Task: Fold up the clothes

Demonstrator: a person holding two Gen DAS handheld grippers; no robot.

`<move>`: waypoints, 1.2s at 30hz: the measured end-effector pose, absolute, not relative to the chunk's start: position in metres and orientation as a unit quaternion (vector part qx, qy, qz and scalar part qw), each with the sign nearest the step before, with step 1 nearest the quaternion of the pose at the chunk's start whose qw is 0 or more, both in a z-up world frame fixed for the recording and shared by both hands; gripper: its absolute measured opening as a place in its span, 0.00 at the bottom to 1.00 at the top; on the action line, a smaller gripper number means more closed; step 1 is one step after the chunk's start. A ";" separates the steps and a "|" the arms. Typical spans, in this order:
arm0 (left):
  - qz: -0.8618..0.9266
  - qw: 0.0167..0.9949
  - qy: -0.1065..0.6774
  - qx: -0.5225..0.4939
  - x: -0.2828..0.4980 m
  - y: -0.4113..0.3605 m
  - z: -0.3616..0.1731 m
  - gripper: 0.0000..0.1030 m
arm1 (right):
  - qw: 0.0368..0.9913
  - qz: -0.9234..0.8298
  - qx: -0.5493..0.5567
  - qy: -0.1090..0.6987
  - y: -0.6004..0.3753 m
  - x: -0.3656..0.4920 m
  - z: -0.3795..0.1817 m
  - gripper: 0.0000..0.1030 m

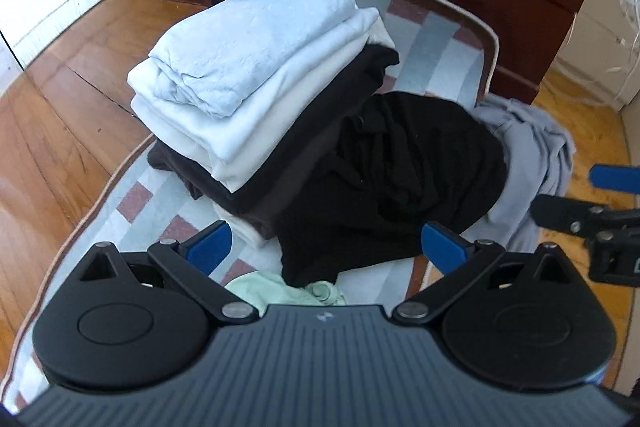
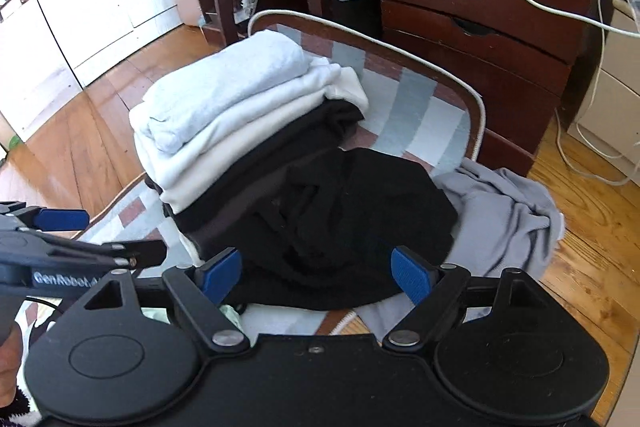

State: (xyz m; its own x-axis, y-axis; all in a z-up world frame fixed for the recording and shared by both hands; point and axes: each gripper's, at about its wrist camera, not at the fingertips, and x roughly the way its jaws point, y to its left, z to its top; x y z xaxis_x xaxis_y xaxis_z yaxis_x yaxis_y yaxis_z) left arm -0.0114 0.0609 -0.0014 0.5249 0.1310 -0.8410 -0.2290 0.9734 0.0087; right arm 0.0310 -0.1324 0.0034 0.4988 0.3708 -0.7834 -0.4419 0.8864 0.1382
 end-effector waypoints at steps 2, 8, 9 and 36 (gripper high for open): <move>0.106 0.871 0.478 -0.045 -0.009 0.055 -0.002 1.00 | 0.865 0.233 -0.047 0.441 -0.136 0.031 0.003 0.83; 0.113 0.868 0.482 -0.026 -0.004 0.036 -0.003 1.00 | 0.870 0.225 -0.051 0.435 -0.144 0.036 0.003 0.83; 0.112 0.869 0.482 -0.025 -0.003 0.034 -0.004 1.00 | 0.870 0.227 -0.050 0.436 -0.145 0.036 0.003 0.83; 0.102 0.870 0.482 -0.014 -0.006 0.015 -0.004 1.00 | 0.870 0.237 -0.052 0.429 -0.156 0.031 0.003 0.83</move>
State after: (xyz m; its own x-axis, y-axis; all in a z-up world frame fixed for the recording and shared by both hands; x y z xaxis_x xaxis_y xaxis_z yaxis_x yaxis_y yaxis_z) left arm -0.0058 0.0148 -0.0043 0.5142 0.1641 -0.8418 -0.1904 0.9789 0.0746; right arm 0.0306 -0.1557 0.0025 0.5191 0.3671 -0.7719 -0.4569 0.8824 0.1124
